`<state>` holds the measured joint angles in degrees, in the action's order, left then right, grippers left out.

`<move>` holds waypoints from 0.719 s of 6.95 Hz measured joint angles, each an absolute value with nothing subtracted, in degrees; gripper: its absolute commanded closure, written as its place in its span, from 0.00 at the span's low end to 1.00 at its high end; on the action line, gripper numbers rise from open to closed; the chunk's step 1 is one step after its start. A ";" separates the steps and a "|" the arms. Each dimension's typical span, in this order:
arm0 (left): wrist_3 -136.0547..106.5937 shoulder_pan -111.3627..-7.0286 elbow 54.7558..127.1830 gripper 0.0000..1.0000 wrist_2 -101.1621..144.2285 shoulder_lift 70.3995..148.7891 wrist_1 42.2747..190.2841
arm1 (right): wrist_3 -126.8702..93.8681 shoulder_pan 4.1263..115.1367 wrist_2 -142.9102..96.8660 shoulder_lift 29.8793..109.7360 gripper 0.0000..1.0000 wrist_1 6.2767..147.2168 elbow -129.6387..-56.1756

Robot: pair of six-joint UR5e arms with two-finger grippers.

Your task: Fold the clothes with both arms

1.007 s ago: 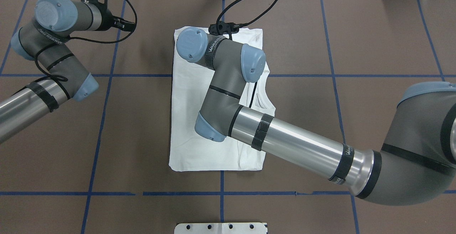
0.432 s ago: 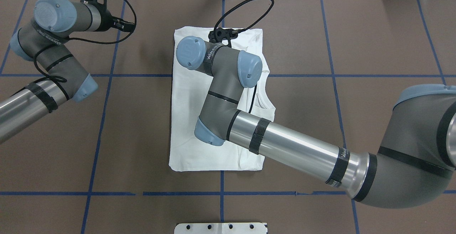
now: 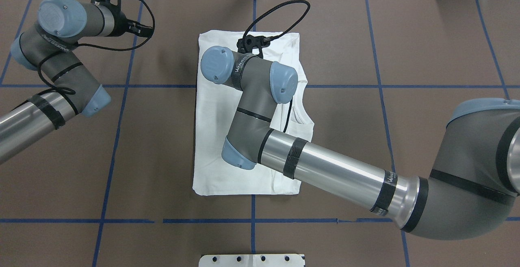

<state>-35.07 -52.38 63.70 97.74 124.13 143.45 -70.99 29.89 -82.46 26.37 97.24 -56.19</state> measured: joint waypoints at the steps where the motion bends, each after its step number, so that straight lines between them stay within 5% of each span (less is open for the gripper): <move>1: -35.07 -52.38 63.69 0.00 97.75 124.06 143.46 | -70.85 29.77 -82.33 26.37 0.84 97.22 -56.05; 2: -35.07 -52.38 63.70 0.00 97.77 124.04 143.50 | -70.04 29.75 -82.29 26.35 1.00 97.23 -56.02; 5: -35.07 -52.38 63.72 0.00 97.77 124.01 143.48 | -64.33 30.44 -82.28 26.45 1.00 97.96 -56.12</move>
